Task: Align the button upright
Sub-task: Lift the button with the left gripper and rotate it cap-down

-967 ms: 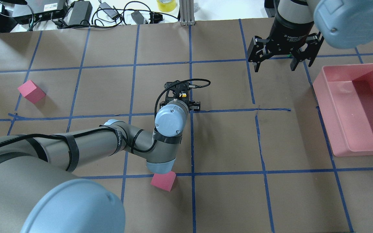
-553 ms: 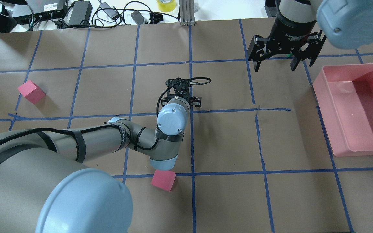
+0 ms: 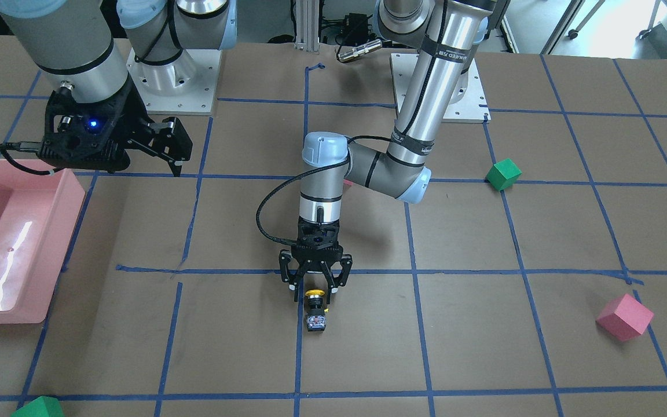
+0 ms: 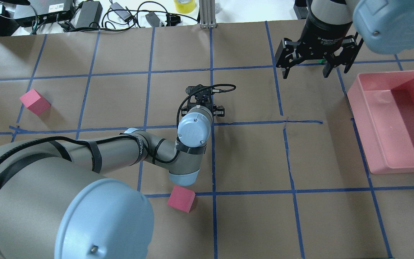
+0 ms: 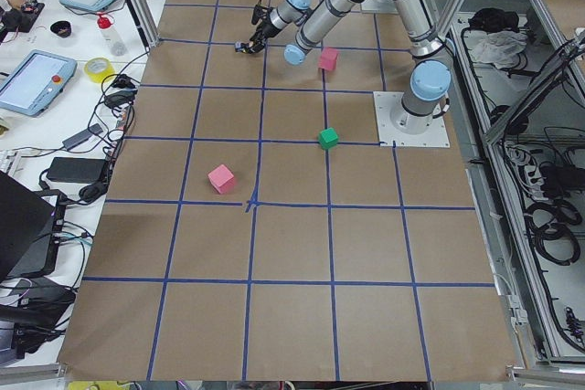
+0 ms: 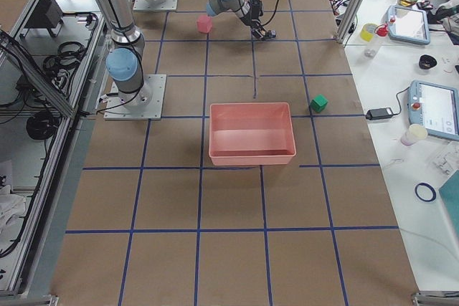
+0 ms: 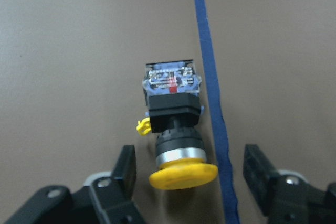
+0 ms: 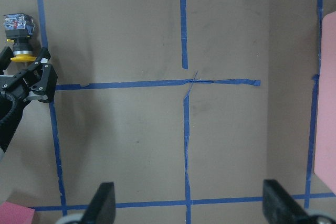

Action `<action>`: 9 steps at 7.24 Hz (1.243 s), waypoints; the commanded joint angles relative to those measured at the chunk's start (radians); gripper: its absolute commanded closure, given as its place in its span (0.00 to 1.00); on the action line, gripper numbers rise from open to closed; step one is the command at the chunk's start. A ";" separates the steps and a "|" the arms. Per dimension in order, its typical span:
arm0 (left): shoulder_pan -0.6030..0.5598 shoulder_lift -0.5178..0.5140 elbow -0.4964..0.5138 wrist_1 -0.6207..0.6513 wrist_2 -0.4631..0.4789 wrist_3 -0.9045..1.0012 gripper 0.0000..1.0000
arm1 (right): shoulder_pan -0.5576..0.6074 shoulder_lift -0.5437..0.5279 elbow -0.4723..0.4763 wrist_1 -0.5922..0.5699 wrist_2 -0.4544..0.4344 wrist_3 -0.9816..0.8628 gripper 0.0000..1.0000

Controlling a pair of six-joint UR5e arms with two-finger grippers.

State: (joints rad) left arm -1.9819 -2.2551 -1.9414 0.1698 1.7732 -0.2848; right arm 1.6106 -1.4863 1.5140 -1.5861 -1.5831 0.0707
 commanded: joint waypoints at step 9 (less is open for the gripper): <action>0.086 0.233 0.372 -1.155 -0.278 -0.038 0.83 | 0.000 0.001 0.000 -0.006 -0.008 0.009 0.00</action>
State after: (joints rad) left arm -1.9190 -2.0559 -1.6364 -0.7511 1.6046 -0.2956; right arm 1.6107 -1.4850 1.5140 -1.5906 -1.5907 0.0794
